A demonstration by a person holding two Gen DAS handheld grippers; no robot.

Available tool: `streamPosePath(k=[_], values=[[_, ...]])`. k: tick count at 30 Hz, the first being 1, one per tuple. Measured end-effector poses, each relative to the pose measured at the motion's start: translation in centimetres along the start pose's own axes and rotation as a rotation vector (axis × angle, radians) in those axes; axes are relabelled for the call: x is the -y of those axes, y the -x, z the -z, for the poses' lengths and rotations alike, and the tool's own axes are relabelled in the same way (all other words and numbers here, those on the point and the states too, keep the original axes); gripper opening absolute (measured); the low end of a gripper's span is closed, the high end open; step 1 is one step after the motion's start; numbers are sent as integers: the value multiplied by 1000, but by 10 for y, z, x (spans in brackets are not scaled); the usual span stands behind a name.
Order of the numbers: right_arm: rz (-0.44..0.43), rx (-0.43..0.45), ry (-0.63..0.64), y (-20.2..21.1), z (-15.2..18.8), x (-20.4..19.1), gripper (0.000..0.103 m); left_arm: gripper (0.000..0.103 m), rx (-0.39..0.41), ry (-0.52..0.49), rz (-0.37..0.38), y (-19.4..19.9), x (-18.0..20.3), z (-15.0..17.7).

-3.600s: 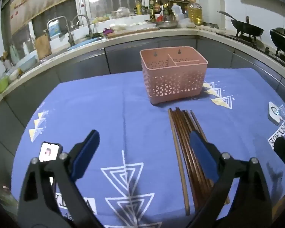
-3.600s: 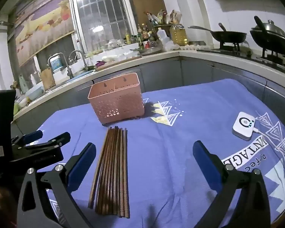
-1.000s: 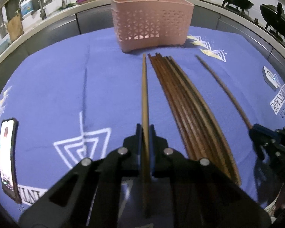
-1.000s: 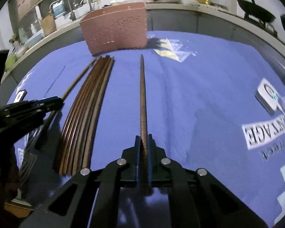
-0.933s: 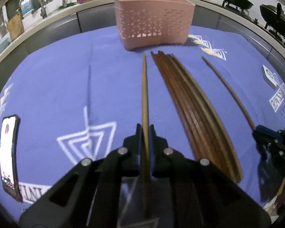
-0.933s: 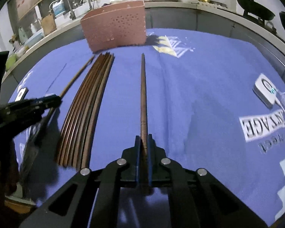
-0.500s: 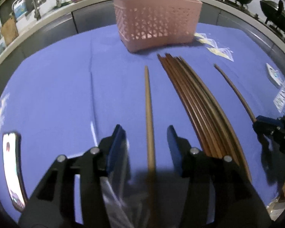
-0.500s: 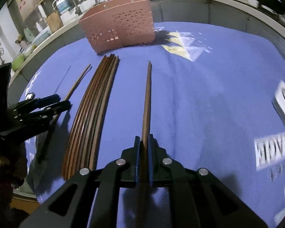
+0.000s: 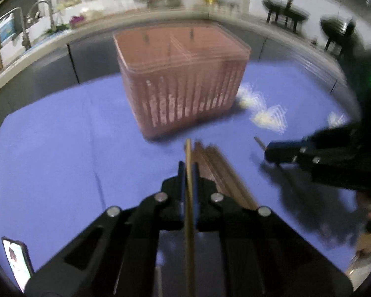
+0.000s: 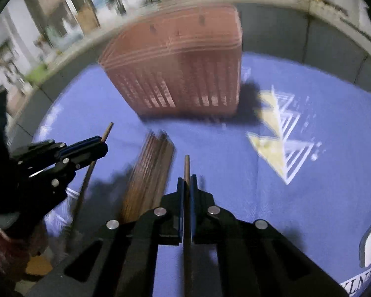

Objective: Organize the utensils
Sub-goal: 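Lift both held chopsticks upright and carry them above the pink basket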

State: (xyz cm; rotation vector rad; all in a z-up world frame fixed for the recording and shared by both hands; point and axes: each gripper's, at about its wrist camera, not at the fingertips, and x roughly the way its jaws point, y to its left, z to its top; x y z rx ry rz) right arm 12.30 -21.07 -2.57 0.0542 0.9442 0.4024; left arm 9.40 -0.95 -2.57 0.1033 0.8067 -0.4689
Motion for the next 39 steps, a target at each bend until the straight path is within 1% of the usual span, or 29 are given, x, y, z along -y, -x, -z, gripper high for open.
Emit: streamPosePath(k=[2,3,4,5,7,8,9,11,13,15,16,19,21,23,24,25,28,30,32,34,36,39], values=[[-19,105,22,31,2,-7,5,4,75,15,28,33,-3,-10],[-11,188,43,55,4,-13,5,4,108,15,34,48,-3,-14],[-7,233,51,68,3,-15,5,4,138,12,41,61,-2,-16],[-5,300,60,88,7,-18,5,4,167,9,48,75,-2,-18],[1,389,61,111,5,-26,5,4,224,6,53,102,1,-21],[-1,413,62,117,5,-25,5,4,244,10,61,112,2,-21],[8,455,67,128,8,-28,5,4,265,11,72,121,4,-21],[27,481,66,134,6,-30,5,4,293,3,80,133,6,-21],[33,482,61,135,6,-30,5,4,298,-4,86,134,6,-21],[49,455,56,130,4,-28,5,4,278,-9,97,130,7,-20],[49,446,50,131,3,-30,5,4,281,-10,88,129,7,-20],[33,458,22,143,-8,-29,5,4,274,15,105,131,1,-28],[8,493,-1,157,-22,-27,5,4,294,26,120,140,-4,-42],[-5,530,0,170,-40,-28,5,4,328,16,117,152,-6,-58],[-12,554,4,179,-57,-30,5,4,342,12,120,158,-6,-66],[-13,568,8,183,-66,-31,5,4,356,8,122,163,-6,-76],[9,639,38,196,-109,-39,5,4,425,-8,122,179,-8,-118],[16,671,33,198,-134,-39,5,4,469,-14,96,185,-9,-144],[7,694,19,192,-160,-38,5,4,495,-18,64,182,-12,-168],[18,706,27,179,-176,-38,5,4,487,-15,44,173,-18,-184],[19,692,30,158,-189,-37,5,4,460,-14,22,154,-22,-194],[10,643,22,118,-201,-33,5,4,398,-10,-7,119,-32,-200]])
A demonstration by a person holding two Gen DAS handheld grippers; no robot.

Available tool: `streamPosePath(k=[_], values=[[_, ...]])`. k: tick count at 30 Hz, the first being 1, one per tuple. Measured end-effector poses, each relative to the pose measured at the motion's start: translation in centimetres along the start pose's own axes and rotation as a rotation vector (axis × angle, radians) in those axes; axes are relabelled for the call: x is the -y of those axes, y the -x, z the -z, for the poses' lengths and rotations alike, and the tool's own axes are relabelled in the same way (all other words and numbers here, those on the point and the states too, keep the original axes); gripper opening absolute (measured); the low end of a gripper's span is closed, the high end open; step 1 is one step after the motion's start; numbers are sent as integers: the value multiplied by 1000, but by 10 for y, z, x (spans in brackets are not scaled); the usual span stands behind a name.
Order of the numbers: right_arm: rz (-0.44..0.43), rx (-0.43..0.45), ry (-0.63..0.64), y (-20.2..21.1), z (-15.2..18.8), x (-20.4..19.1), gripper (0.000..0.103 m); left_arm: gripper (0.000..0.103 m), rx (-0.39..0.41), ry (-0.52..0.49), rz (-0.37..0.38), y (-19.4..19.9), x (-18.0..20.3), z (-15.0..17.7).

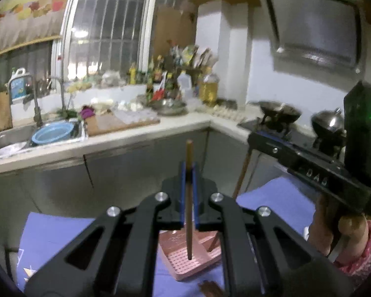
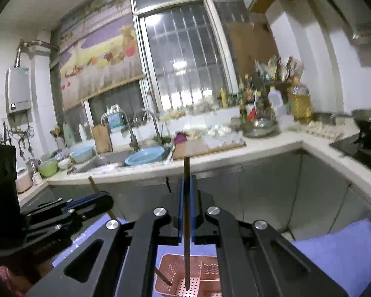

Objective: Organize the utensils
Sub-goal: 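Lift both held chopsticks upright and carry them above the pink basket, then open both grippers to drop the chopsticks into the pink basket, then grasp a brown chopstick with the right gripper while the left gripper grasps another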

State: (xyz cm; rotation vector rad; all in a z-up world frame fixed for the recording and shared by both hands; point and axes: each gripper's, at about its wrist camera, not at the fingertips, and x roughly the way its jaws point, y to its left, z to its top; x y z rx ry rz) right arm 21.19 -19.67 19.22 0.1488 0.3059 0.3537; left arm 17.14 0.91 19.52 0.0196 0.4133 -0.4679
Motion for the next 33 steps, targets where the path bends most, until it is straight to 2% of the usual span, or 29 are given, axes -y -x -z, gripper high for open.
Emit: streamPosePath(k=[4,6,8,9,11,14,15,16,17,18,19,21,23,24,25,26,27,28,30,33], values=[[-12,-122,-30,-48,32,8,5,5,-115,27,-9,-45,-10,26],[-1,-178,-13,-64,48,7,5,5,-173,25,-51,-68,-10,43],[17,-236,0,-76,63,6,5,21,-238,23,-86,-84,-10,56],[38,-269,-5,-81,69,7,6,36,-249,29,-100,-87,-10,60],[12,-312,-33,-83,74,10,7,43,-224,47,-131,-85,-14,62],[-5,-295,-67,-67,71,8,14,49,-179,89,-172,-68,-23,55],[-2,-278,-67,-58,68,7,23,51,-155,98,-187,-60,-25,50],[6,-252,-63,-47,64,4,39,53,-128,105,-203,-50,-26,47],[19,-230,-58,-36,61,2,50,53,-92,119,-227,-35,-28,43],[46,-194,-54,-21,58,0,67,53,-72,133,-237,-24,-28,40],[59,-170,-53,-12,56,-1,69,53,-49,151,-237,-10,-29,40],[49,-137,-44,21,61,-3,69,53,-17,164,-220,18,-24,48],[-10,-178,-67,43,81,1,67,53,-30,150,-192,34,-14,69],[-28,-224,-82,52,101,4,55,52,-54,140,-177,38,-7,84],[-25,-275,-84,54,118,7,41,44,-94,130,-152,39,1,104],[-19,-375,-78,56,154,8,33,38,-158,122,-120,35,10,131],[-19,-440,-73,56,179,8,22,29,-211,119,-95,30,18,151],[-20,-509,-71,55,207,8,17,18,-280,120,-54,22,27,175],[-32,-617,-87,59,259,7,14,9,-408,114,36,6,51,222],[-51,-676,-111,67,298,0,13,9,-519,138,79,-8,73,269]])
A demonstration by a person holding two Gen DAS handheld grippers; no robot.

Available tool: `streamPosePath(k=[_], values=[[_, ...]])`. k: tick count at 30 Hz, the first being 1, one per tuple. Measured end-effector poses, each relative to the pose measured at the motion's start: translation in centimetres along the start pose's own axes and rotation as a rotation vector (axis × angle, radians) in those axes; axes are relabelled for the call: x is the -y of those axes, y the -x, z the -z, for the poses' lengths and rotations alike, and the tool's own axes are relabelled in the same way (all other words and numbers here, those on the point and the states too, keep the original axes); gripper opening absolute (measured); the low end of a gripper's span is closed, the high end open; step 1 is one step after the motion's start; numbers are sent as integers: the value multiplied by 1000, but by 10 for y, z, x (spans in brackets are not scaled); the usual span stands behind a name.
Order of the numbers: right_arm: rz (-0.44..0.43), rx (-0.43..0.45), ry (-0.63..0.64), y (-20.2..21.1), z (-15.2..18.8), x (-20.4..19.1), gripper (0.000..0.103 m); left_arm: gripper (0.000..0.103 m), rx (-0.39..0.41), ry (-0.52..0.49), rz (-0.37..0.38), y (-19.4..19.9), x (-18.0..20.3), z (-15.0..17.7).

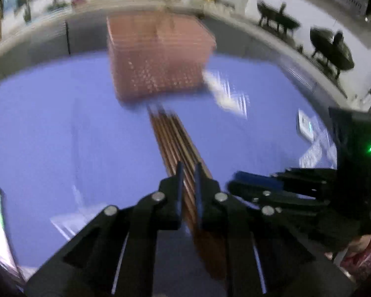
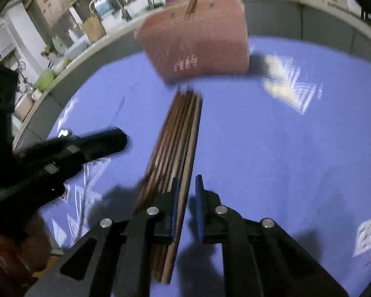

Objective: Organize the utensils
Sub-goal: 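Grasp a brown chopstick with the right gripper while the left gripper grasps another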

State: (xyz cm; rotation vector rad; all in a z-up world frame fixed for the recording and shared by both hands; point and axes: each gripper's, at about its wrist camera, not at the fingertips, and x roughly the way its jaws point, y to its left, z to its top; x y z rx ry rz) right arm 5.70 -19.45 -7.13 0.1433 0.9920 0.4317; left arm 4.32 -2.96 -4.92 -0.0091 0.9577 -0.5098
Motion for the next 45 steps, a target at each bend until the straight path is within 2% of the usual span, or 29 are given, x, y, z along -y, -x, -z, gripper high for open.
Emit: streamPosePath(k=[2,5,10,12,14,18,22,26,28,31,33,38,43,45], values=[[2,-20,6,-5,11,-4,14,9,-65,23,-19,-21,2,17],[51,-1,48,-3,10,-9,14,4,-38,6,-65,-24,4,26],[114,10,20,-3,6,-5,14,4,-52,92,-82,-22,-17,28],[94,2,12,-5,7,2,14,4,-54,98,-83,-25,-19,25],[111,1,35,-7,5,-1,14,4,-65,92,-91,-26,-17,21],[115,7,22,-8,2,2,14,4,-66,146,-45,-20,-20,16],[108,20,4,-6,1,6,14,4,-77,125,-38,-24,-14,14],[118,37,19,-5,3,3,14,5,-58,97,-81,-25,-10,16],[121,41,22,-6,3,1,14,8,-52,89,-108,-27,-8,15],[120,41,16,-6,2,1,14,8,-71,111,-112,-27,-9,13],[119,45,17,-6,2,1,14,8,-81,135,-80,-27,-11,12],[144,56,47,-8,3,-5,14,10,-64,90,-141,-32,-5,7],[130,61,40,-7,4,-2,14,10,-97,185,-86,-29,-22,6],[136,64,43,-8,4,-4,14,11,-98,183,-89,-30,-20,6]])
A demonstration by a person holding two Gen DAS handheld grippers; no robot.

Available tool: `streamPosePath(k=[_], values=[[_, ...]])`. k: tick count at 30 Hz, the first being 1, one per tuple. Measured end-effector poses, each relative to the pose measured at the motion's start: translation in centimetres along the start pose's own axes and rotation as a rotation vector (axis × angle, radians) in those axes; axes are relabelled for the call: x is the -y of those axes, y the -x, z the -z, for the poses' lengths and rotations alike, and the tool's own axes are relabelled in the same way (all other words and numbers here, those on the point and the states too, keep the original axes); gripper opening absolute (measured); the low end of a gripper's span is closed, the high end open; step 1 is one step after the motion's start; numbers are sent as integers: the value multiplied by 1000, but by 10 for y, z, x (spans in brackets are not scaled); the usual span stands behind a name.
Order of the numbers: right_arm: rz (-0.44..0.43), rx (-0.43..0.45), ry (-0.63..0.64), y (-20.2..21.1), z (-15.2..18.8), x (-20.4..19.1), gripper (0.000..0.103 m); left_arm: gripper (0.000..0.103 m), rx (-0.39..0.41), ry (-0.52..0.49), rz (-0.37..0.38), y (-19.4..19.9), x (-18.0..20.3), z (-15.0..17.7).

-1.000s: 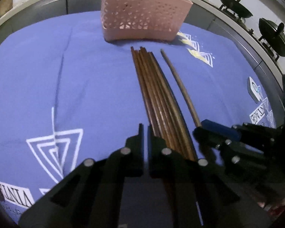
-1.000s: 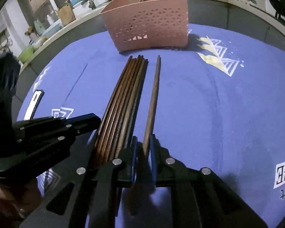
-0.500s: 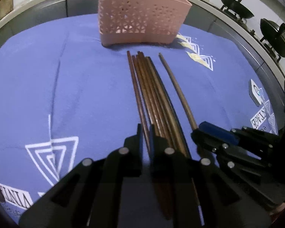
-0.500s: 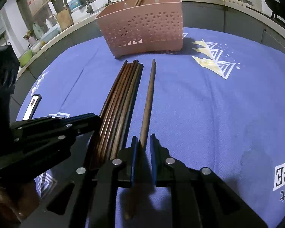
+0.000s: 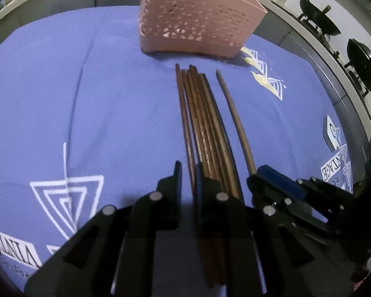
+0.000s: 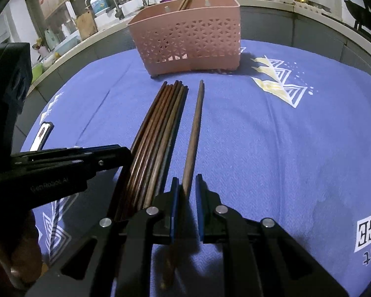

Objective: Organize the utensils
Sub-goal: 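Grasp a brown chopstick with the right gripper while the left gripper grasps another, then raise both held chopsticks upright over the pink basket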

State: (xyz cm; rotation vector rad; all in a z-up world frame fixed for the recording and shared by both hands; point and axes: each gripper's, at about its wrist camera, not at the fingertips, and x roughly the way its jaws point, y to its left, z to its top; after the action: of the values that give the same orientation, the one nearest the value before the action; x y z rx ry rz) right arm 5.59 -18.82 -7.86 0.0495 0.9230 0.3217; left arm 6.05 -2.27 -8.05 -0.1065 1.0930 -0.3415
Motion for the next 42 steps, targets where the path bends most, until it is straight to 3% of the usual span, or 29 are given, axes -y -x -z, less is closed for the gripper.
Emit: streamPosePath(k=[6,16,19,27,30,35,36,38,40,42], values=[[-10,1,-10,0,0,3,14,11,38,-121,-93,-4,19,5],[2,-11,7,-1,-4,-2,15,16,48,-196,-179,-4,25,8],[-9,-28,14,3,1,3,7,5,44,-202,-142,3,12,12],[-46,-129,30,24,21,22,8,7,-1,-195,-58,29,-34,35],[-38,-155,15,13,-1,28,9,26,-6,-237,-70,23,-27,19],[-8,-181,30,-20,-56,25,17,26,15,-348,-123,-7,-1,-19],[-7,-192,41,-29,-69,22,21,25,22,-360,-126,-10,1,-25],[3,-203,88,-42,-87,15,21,5,34,-343,-97,-16,1,-37],[21,-211,119,-48,-94,10,5,5,16,-297,-60,-18,-3,-46],[-16,-220,90,-47,-97,12,4,4,15,-273,-41,-14,-8,-49]])
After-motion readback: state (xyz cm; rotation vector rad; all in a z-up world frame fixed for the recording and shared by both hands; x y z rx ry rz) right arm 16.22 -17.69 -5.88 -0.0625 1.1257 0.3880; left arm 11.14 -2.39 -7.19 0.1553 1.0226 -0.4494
